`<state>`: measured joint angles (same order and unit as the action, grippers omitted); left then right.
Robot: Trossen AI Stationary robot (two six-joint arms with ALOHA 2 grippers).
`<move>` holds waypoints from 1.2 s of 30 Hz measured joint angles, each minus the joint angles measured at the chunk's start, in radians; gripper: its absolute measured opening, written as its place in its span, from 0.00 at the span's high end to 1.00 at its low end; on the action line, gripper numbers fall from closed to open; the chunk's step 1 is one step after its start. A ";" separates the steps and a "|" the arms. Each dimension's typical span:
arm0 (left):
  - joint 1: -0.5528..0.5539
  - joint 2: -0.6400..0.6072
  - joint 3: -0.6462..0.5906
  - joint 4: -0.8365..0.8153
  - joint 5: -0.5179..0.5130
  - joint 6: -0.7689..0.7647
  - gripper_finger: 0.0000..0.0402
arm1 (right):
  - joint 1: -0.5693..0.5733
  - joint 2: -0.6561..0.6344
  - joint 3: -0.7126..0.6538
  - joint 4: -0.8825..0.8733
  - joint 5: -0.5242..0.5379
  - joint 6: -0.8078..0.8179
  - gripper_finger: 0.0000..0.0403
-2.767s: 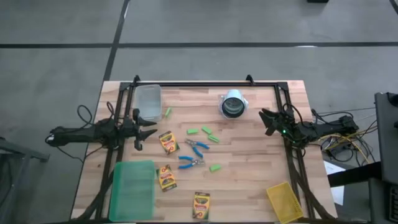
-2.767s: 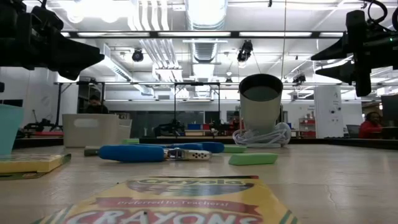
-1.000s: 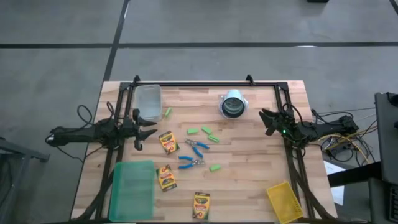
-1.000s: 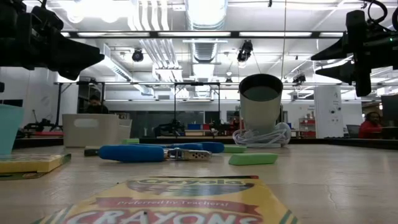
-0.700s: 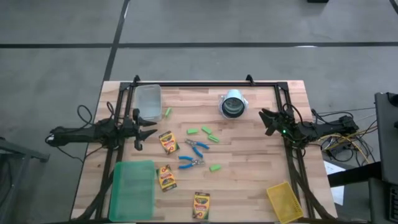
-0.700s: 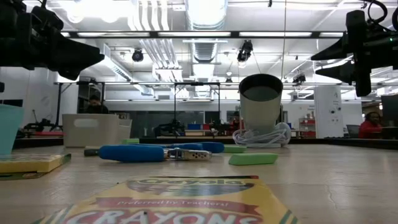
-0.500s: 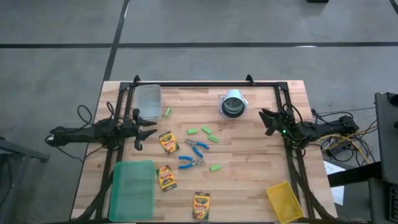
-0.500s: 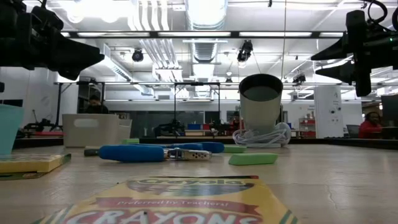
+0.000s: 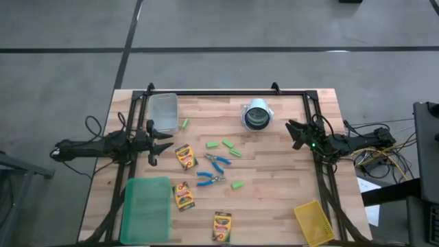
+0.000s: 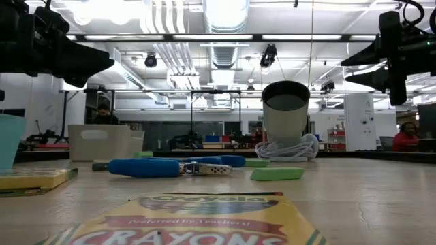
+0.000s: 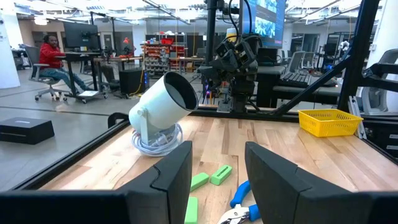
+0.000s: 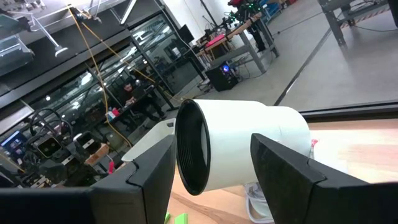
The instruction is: Pick & Place School Supplies
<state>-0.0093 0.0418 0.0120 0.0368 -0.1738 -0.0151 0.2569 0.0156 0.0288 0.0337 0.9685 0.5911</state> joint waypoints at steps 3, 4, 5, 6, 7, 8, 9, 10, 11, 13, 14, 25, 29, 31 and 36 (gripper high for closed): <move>0.000 0.000 0.000 0.000 0.000 0.000 0.62 | 0.000 0.000 0.000 0.000 0.000 0.000 0.50; 0.000 0.000 0.000 0.000 0.000 0.000 0.62 | 0.000 0.000 0.000 0.000 0.000 0.000 0.50; 0.000 0.000 0.000 0.000 0.000 0.000 0.62 | 0.000 0.000 0.000 0.000 0.000 0.000 0.50; 0.000 0.000 0.000 0.000 0.000 0.000 0.62 | 0.000 0.000 0.000 0.000 0.000 0.000 0.50; 0.000 0.000 0.000 0.000 0.000 0.000 0.62 | 0.000 0.000 0.000 0.000 0.000 0.000 0.50; 0.000 0.000 0.000 0.000 0.000 0.000 0.62 | 0.000 0.000 0.000 0.000 0.000 0.000 0.50; 0.000 0.000 0.000 0.000 0.000 0.000 0.62 | 0.000 0.000 0.000 0.000 0.000 0.000 0.50; 0.000 0.000 0.000 0.000 0.000 0.000 0.62 | 0.000 0.000 0.000 0.000 0.000 0.000 0.50; 0.000 0.000 0.000 0.000 0.000 0.000 0.62 | 0.000 0.000 0.000 0.000 0.000 0.000 0.50; 0.000 0.000 0.000 0.000 0.000 0.000 0.62 | 0.000 0.000 0.000 0.000 0.000 0.000 0.50; 0.000 0.000 0.000 0.000 0.000 0.000 0.62 | 0.000 0.000 0.000 0.000 0.000 0.000 0.50; 0.000 0.000 0.000 0.000 0.000 0.000 0.62 | 0.000 0.000 0.000 0.000 0.000 0.000 0.50; 0.000 0.000 0.000 0.000 0.000 0.000 0.62 | 0.000 0.000 0.000 0.000 -0.006 0.048 0.50; 0.000 0.000 0.000 0.000 0.000 0.000 0.62 | 0.000 0.000 0.000 0.000 -0.006 0.049 0.50; 0.000 0.000 0.000 0.000 0.000 0.000 0.62 | 0.000 0.000 0.000 0.000 -0.008 0.073 0.50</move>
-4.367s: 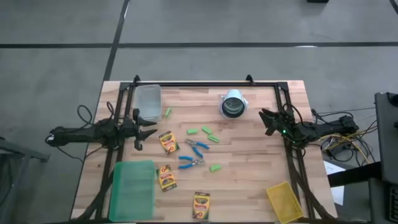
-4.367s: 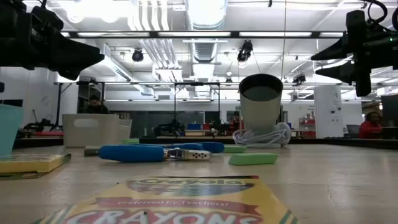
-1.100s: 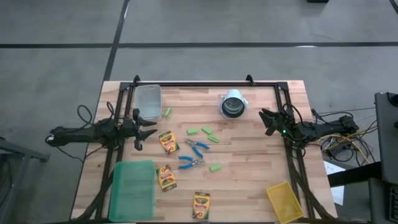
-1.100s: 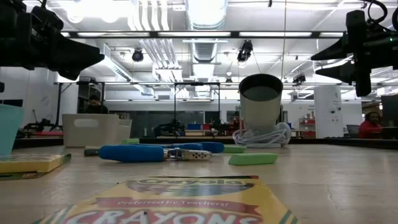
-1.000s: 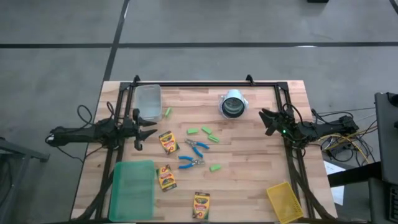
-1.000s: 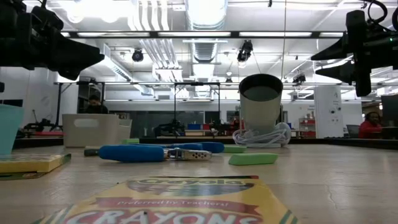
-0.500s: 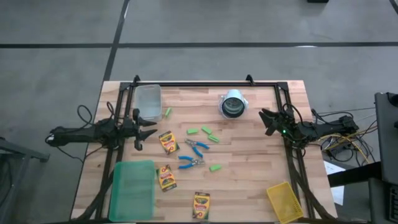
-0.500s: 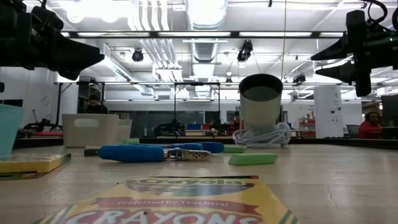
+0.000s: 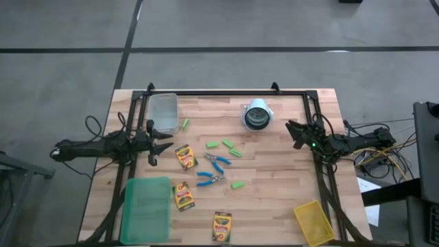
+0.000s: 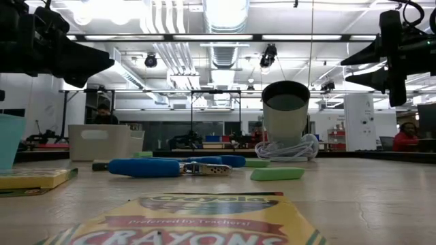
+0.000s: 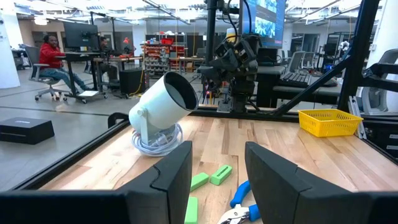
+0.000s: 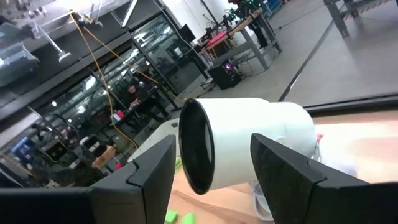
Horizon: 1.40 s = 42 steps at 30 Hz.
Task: Pick & Place School Supplies
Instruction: Put the yellow crayon box into the green bin
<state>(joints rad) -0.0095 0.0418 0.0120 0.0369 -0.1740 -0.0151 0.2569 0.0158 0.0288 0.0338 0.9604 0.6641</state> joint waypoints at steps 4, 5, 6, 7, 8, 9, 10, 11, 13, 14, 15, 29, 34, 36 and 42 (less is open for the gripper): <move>0.000 0.000 0.000 0.000 0.000 0.000 0.62 | 0.000 0.000 0.000 0.000 -0.003 0.278 0.50; 0.000 0.000 0.000 0.000 0.000 0.000 0.62 | 0.000 0.000 0.000 0.000 -0.003 0.359 0.50; 0.000 0.000 0.000 0.000 0.000 0.000 0.62 | 0.000 0.000 0.000 0.000 -0.003 0.421 0.50; 0.000 0.000 0.000 0.000 0.000 0.000 0.62 | 0.000 0.000 0.000 -0.002 -0.003 0.455 0.50; 0.000 0.000 0.000 0.000 0.000 0.000 0.62 | 0.000 0.000 0.000 -0.005 -0.002 0.458 0.50; 0.000 0.000 0.000 0.000 0.000 0.000 0.62 | 0.000 0.000 0.000 -0.005 -0.002 0.438 0.50; 0.000 0.000 0.000 0.000 0.000 0.000 0.62 | 0.000 0.000 0.000 -0.005 -0.001 0.398 0.50; 0.000 0.000 0.000 0.000 0.000 0.000 0.62 | 0.000 0.000 0.000 -0.005 -0.001 0.357 0.50; 0.000 0.000 0.000 0.000 0.000 0.000 0.62 | 0.000 0.000 0.000 0.003 -0.001 0.305 0.50; 0.000 0.000 0.000 0.000 0.000 0.000 0.62 | 0.000 0.000 0.000 0.008 -0.003 0.289 0.50; 0.000 0.000 0.000 0.000 0.000 0.000 0.62 | 0.000 0.000 0.000 0.012 -0.009 0.273 0.50; 0.000 0.000 0.000 0.000 0.000 0.000 0.62 | 0.000 0.001 0.001 0.351 -0.487 -0.138 0.50; 0.000 0.000 0.000 0.000 0.000 0.000 0.62 | 0.000 0.032 0.001 0.368 -0.597 0.006 0.50; 0.000 0.000 0.000 0.000 0.000 0.000 0.62 | 0.000 0.053 0.001 0.376 -0.605 0.037 0.50; 0.000 0.000 0.000 0.000 0.000 0.000 0.62 | 0.000 0.173 0.001 0.477 -0.707 -0.083 0.50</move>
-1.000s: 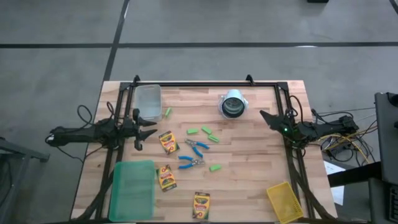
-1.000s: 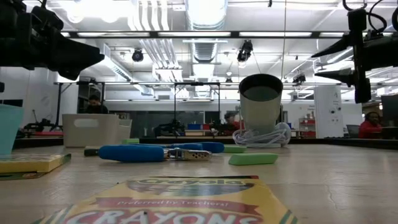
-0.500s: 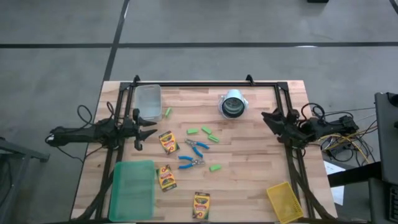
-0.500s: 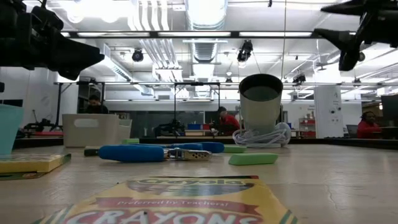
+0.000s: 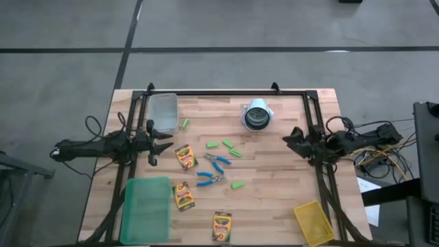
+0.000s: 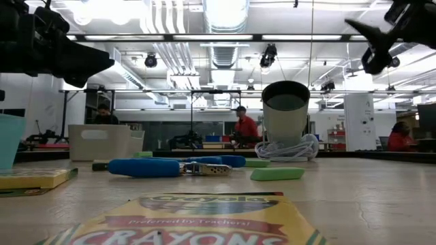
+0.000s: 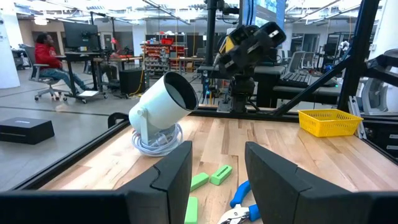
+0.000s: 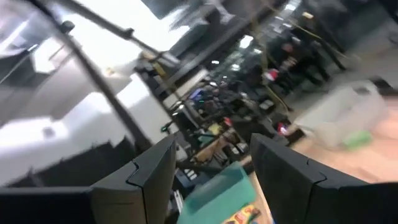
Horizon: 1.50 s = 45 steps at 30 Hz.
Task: Pick & Place School Supplies
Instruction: Put the yellow crayon box into the green bin
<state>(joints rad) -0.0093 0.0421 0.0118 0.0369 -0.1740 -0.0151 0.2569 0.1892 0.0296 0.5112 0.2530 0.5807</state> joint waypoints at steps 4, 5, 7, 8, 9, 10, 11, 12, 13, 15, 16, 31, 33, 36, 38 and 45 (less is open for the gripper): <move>0.000 0.000 0.000 0.000 0.000 0.000 0.62 | 0.000 0.109 0.007 0.091 -0.105 -0.090 0.50; 0.000 0.000 0.000 0.000 0.000 0.000 0.62 | 0.000 0.138 0.019 0.087 -0.120 -0.091 0.50; 0.000 0.000 0.000 0.000 0.000 0.000 0.62 | 0.000 0.201 0.055 0.063 -0.129 -0.094 0.50; 0.000 0.000 0.000 0.000 0.000 0.000 0.62 | 0.000 0.233 0.078 0.046 -0.132 -0.105 0.50; 0.000 0.000 0.000 0.000 0.000 0.000 0.62 | 0.000 0.267 0.103 0.025 -0.134 -0.120 0.50; 0.000 0.000 0.000 0.000 0.000 0.000 0.62 | 0.000 0.303 0.129 0.001 -0.135 -0.138 0.50; 0.000 0.000 0.000 0.000 0.000 0.000 0.62 | 0.000 0.343 0.157 -0.016 -0.143 -0.154 0.50; 0.000 0.000 0.000 0.000 0.000 0.000 0.62 | 0.000 0.380 0.185 -0.026 -0.155 -0.173 0.50; 0.000 0.000 0.000 0.000 0.000 0.000 0.62 | 0.000 0.414 0.213 -0.034 -0.173 -0.193 0.50; 0.000 0.000 0.000 0.000 0.000 0.000 0.62 | 0.000 0.481 0.267 -0.036 -0.215 -0.205 0.50; 0.000 0.000 0.000 0.000 0.000 0.000 0.62 | 0.000 0.515 0.294 -0.035 -0.236 -0.199 0.50; 0.000 0.000 0.000 0.000 0.000 0.000 0.62 | 0.216 1.043 0.507 0.167 -0.022 -0.185 0.50; 0.000 0.000 0.000 0.000 0.000 0.000 0.62 | 0.252 1.105 0.520 0.178 0.051 -0.188 0.50; 0.000 0.000 0.000 0.000 0.000 0.000 0.62 | 0.286 1.196 0.556 0.202 0.098 -0.195 0.50; 0.000 0.000 0.000 0.000 0.000 0.000 0.62 | 0.296 1.254 0.586 0.206 0.110 -0.197 0.50; 0.000 0.000 0.000 0.000 0.000 0.000 0.62 | 0.297 1.409 0.660 0.206 0.125 -0.092 0.50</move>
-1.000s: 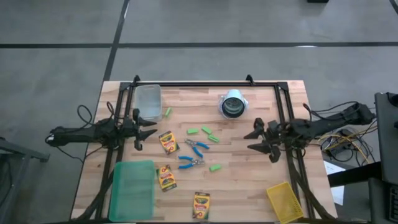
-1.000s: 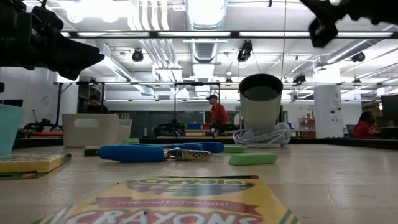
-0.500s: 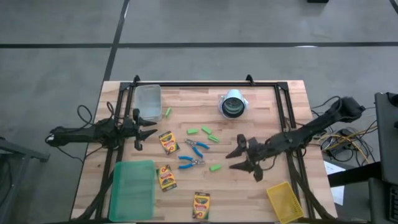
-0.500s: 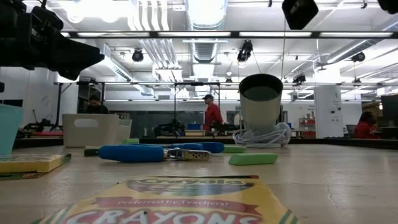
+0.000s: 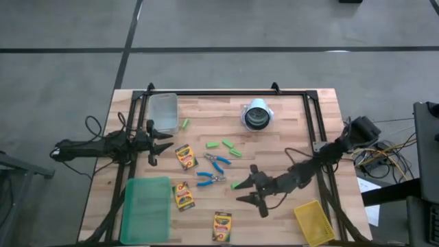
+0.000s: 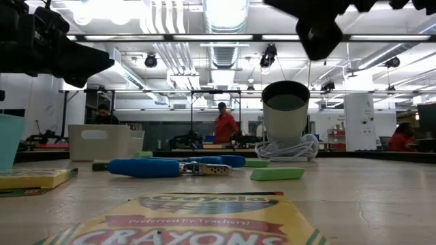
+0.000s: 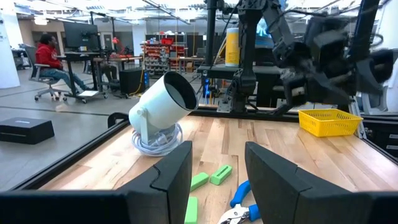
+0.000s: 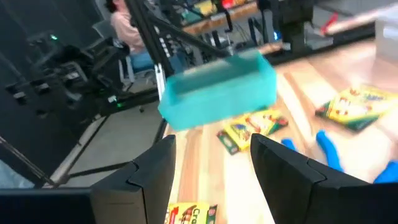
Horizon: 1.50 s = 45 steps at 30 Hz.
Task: Pick & Place School Supplies
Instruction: Put the yellow crayon box into the green bin
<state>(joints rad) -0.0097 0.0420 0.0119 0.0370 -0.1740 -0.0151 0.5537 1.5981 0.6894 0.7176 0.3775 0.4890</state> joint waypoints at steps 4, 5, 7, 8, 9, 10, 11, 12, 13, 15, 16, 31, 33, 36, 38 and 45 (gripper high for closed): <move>0.000 0.000 0.000 0.000 0.000 0.000 0.62 | 0.001 0.086 0.020 0.004 0.058 0.083 0.50; 0.000 0.000 0.000 0.000 0.000 0.000 0.62 | 0.001 0.104 0.026 0.005 0.066 0.098 0.50; 0.000 0.000 0.000 0.000 0.000 0.000 0.62 | 0.001 0.141 0.040 0.005 0.068 0.103 0.50; 0.000 0.000 0.000 0.000 0.000 0.000 0.62 | 0.002 0.157 0.047 0.005 0.069 0.093 0.50; 0.000 0.000 0.000 0.000 0.000 0.000 0.62 | 0.004 0.173 0.056 0.005 0.069 0.083 0.50; 0.000 0.000 0.000 0.000 0.000 0.000 0.62 | 0.005 0.186 0.062 0.007 0.068 0.074 0.50; 0.000 0.000 0.000 0.000 0.000 0.000 0.62 | 0.007 0.196 0.066 0.007 0.067 0.072 0.50; 0.000 0.000 0.000 0.000 0.000 0.000 0.62 | 0.008 0.207 0.070 0.007 0.067 0.072 0.50; 0.000 0.000 0.000 0.000 0.000 0.000 0.62 | 0.008 0.218 0.074 0.009 0.067 0.072 0.50; 0.000 0.000 0.000 0.000 0.000 0.000 0.62 | 0.011 0.239 0.078 0.012 0.065 0.082 0.50; 0.000 0.000 0.000 0.000 0.000 0.000 0.62 | 0.013 0.252 0.078 0.019 0.063 0.085 0.50; 0.000 0.000 0.000 0.000 0.000 0.000 0.62 | 0.075 0.480 0.168 0.153 0.057 0.087 0.50; 0.000 0.000 0.000 0.000 0.000 0.000 0.62 | 0.077 0.499 0.186 0.148 0.057 0.087 0.50; 0.000 0.000 0.000 0.000 0.000 0.000 0.62 | 0.077 0.514 0.207 0.115 0.060 0.088 0.50; 0.000 0.000 0.000 0.000 0.000 0.000 0.62 | 0.077 0.511 0.215 0.058 0.061 0.090 0.50; 0.000 0.001 0.000 0.000 0.000 0.000 0.62 | 0.077 0.485 0.260 -0.166 0.056 0.202 0.50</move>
<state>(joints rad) -0.0097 0.0425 0.0120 0.0368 -0.1738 -0.0151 0.6308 2.0834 0.9498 0.5517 0.4333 0.6913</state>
